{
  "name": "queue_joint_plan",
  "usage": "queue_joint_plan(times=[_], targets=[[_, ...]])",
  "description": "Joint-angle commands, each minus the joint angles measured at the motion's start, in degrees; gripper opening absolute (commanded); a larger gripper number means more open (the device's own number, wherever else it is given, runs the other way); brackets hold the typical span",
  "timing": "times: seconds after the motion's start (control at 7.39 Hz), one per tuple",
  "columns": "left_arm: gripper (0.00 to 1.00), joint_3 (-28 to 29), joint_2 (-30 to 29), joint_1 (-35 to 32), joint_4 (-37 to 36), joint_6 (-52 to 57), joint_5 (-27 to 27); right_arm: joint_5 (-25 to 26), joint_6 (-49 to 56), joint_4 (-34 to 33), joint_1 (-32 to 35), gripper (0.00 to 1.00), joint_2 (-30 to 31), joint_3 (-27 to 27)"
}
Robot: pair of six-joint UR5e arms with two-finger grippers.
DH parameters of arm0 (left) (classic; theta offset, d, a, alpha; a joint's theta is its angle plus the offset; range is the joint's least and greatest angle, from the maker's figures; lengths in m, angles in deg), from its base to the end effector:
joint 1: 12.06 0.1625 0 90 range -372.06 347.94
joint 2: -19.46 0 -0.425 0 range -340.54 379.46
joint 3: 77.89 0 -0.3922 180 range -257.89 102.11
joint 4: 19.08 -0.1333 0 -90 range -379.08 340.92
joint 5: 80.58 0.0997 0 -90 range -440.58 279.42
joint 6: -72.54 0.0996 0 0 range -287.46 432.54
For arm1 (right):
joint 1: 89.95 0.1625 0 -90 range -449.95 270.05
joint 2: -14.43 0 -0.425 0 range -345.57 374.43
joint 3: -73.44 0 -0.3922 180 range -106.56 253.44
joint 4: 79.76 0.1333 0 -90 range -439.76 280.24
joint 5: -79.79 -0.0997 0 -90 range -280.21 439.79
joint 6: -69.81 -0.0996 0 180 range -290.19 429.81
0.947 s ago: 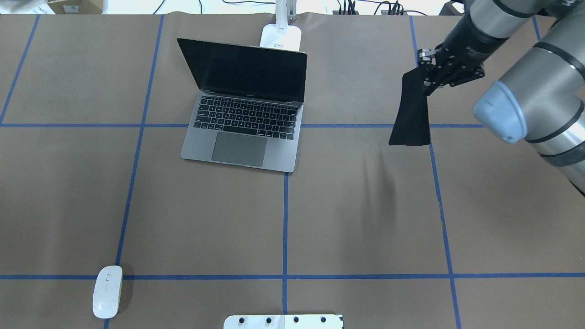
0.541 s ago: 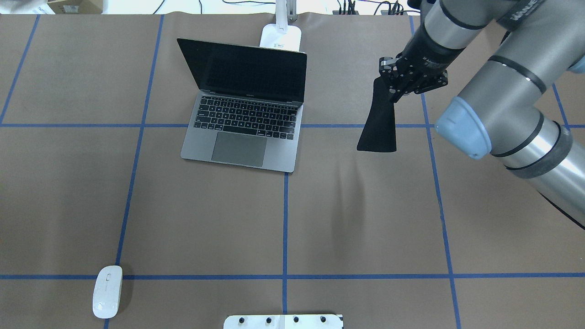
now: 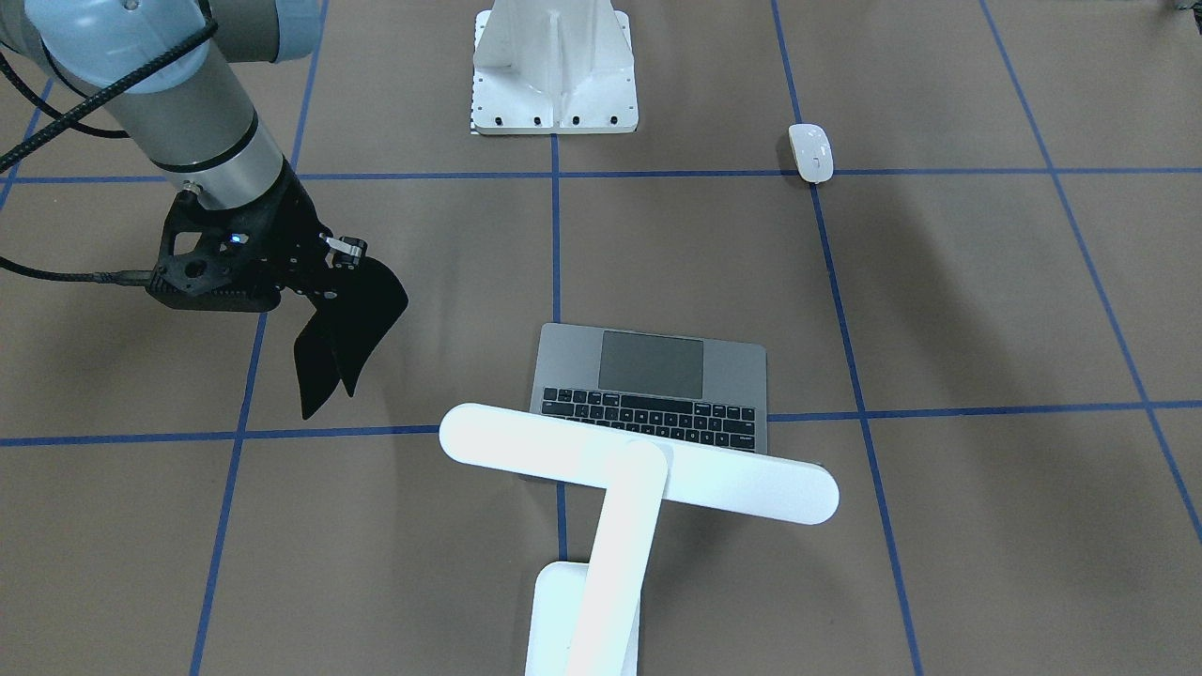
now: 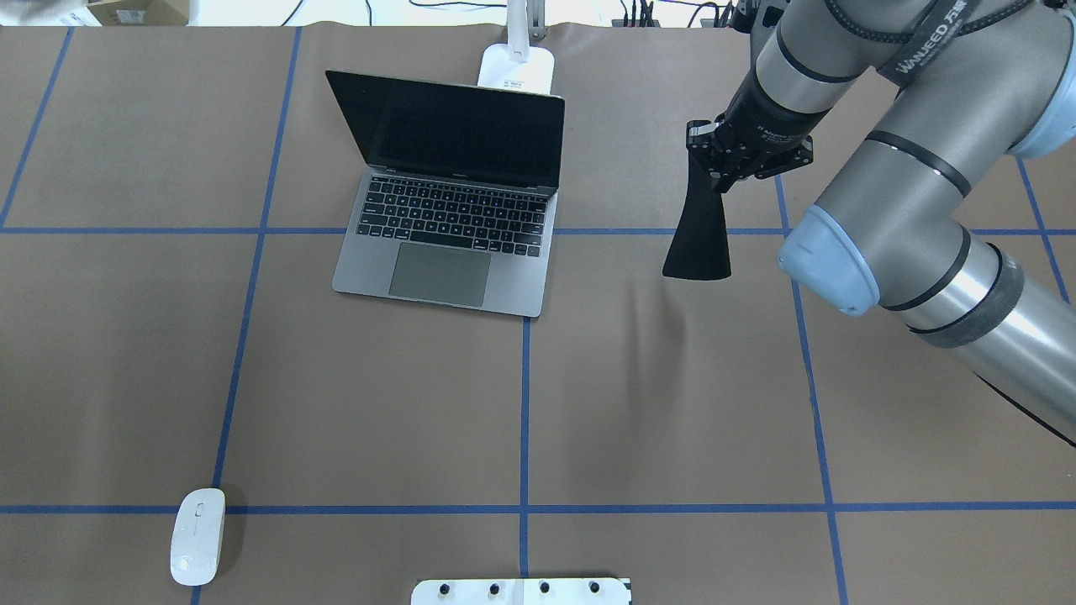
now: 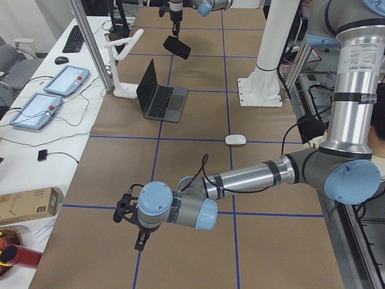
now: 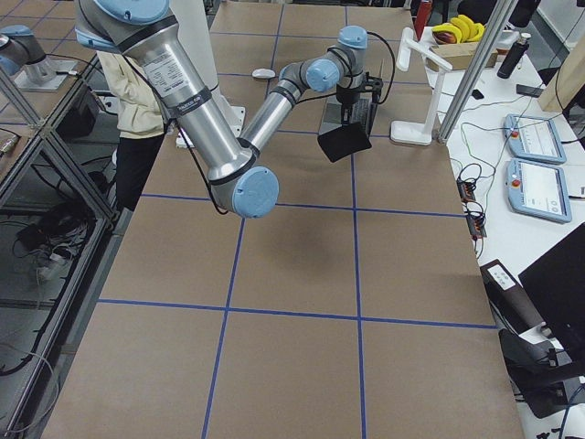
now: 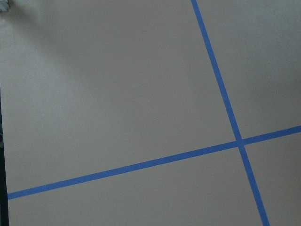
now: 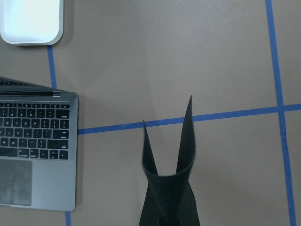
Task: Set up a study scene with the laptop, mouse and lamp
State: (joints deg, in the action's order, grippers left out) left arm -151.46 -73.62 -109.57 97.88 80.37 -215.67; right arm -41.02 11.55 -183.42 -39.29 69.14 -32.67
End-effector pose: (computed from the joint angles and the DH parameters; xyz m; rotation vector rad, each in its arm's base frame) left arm -0.1299 -0.5052 0.7223 0.3277 0.7462 0.0987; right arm -0.3303 -0.5328 0.2095 0.0335 -0.8241 0.1343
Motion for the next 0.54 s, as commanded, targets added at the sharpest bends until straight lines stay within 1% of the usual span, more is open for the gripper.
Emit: queue_joint_plan(times=[0.0, 0.27, 0.41], targets=[[1.00, 0.3, 0.0, 0.2, -0.2, 0.0, 0.0, 1.4, 0.0, 0.0, -0.5, 1.00, -0.1, 0.2], [1.00, -1.0, 0.1, 0.1, -3.9, -0.2, -0.3, 2.1, 0.1, -0.1, -0.6, 1.00, 0.2, 0.0], [1.00, -1.1, 0.1, 0.1, -4.3, -0.8, -1.6, 2.2, 0.2, -0.1, -0.5, 1.00, 0.8, -0.1]])
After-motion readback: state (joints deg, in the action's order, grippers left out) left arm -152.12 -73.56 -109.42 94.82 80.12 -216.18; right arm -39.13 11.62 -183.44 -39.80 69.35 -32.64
